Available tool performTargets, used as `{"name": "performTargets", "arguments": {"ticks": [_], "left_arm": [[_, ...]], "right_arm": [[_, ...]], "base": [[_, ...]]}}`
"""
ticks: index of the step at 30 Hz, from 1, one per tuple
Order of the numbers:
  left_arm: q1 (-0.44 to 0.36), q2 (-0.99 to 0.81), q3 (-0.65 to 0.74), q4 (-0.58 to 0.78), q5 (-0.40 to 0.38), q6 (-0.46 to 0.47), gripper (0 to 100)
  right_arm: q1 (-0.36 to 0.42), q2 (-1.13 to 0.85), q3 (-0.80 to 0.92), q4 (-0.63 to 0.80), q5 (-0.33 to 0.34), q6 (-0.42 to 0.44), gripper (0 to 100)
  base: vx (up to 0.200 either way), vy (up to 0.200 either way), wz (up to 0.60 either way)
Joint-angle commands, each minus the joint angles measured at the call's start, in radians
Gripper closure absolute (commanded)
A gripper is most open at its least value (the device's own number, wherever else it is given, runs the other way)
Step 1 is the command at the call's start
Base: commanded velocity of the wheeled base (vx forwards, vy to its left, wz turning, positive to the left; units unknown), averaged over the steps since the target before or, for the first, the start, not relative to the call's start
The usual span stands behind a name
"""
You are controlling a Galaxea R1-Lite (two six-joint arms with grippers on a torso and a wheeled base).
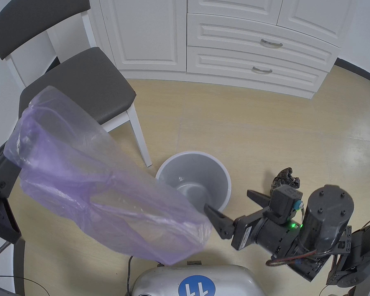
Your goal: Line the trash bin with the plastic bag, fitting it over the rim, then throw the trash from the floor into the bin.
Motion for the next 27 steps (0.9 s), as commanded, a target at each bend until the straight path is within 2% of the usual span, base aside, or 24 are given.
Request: {"name": "performTargets", "arguments": {"ticks": [1,8,17,22,27], "left_arm": [[-0.001,0.01,0.0,-0.003,0.0,-0.001,100],[0.0,0.016,-0.001,-0.003,0.005,-0.002,100],[0.009,0.004,-0.003,0.009,0.009,0.005,100],[0.009,0.008,-0.014,0.006,0.012,0.004,100],[0.009,0.011,-0.02,-0.003,0.014,0.001,100]], "right_arm": [[0.051,0.015,0.046,0.004,0.016,0.01,0],[0.057,-0.031,0.113,0.016,0.076,-0.019,0],[0.048,-0.077,0.116,0.016,0.077,-0.036,0],[0.059,-0.168,0.121,0.102,0.085,-0.07,0],[0.073,-0.147,0.138,0.142,0.136,-0.064,0]], "base": [[0.0,0.0,0.0],[0.0,0.0,0.0],[0.0,0.0,0.0],[0.0,0.0,0.0],[0.0,0.0,0.0]]}}
